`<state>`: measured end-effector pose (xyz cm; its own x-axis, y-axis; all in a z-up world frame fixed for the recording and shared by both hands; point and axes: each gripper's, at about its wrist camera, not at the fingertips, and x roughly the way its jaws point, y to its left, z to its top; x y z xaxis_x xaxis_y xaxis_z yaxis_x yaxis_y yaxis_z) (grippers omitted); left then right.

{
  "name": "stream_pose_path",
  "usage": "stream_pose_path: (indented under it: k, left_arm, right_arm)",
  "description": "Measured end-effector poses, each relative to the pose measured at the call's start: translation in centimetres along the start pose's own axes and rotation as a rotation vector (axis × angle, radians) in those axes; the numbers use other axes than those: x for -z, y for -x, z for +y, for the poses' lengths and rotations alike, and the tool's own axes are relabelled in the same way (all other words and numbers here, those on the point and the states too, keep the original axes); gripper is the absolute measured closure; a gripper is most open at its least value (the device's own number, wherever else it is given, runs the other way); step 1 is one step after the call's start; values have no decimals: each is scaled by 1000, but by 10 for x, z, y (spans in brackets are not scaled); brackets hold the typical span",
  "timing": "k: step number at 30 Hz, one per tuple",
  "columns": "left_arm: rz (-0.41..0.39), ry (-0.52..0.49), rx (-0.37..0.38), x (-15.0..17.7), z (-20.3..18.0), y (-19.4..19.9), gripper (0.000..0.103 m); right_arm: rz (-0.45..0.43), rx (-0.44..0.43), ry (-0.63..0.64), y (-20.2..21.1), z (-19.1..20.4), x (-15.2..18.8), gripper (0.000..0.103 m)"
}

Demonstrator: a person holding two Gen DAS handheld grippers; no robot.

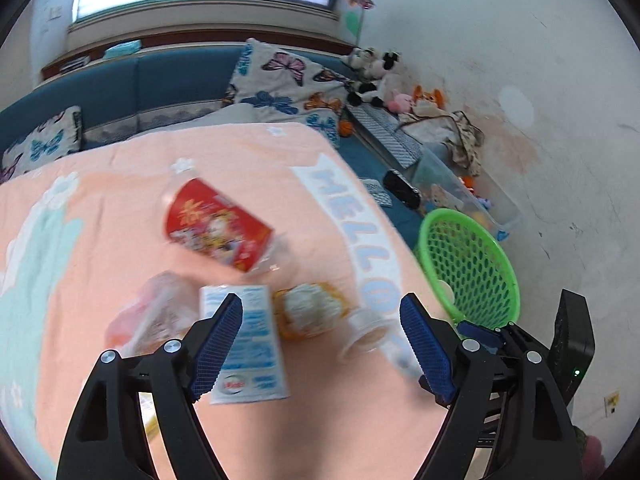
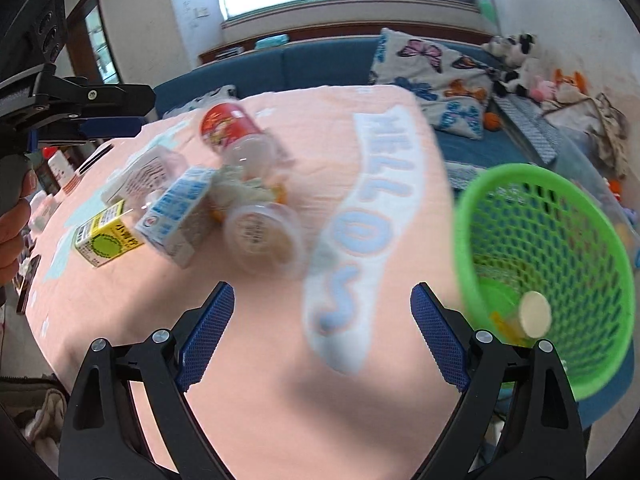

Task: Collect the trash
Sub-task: 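Reach the right tool to the clear pudding cup and grasp it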

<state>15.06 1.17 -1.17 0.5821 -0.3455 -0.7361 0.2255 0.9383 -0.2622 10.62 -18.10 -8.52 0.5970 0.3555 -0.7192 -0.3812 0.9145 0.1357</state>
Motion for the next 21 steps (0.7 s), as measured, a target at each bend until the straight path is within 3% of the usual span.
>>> stream_pose_path:
  k: [8,21]
  left_arm:
    - [-17,31,-25,6,33,13,25]
    - [-12,29,-27,7,42,13,25]
  right_arm:
    - [24,-12,26,-37,22,-9,14]
    - [64,18,2,-79,29,-23,15]
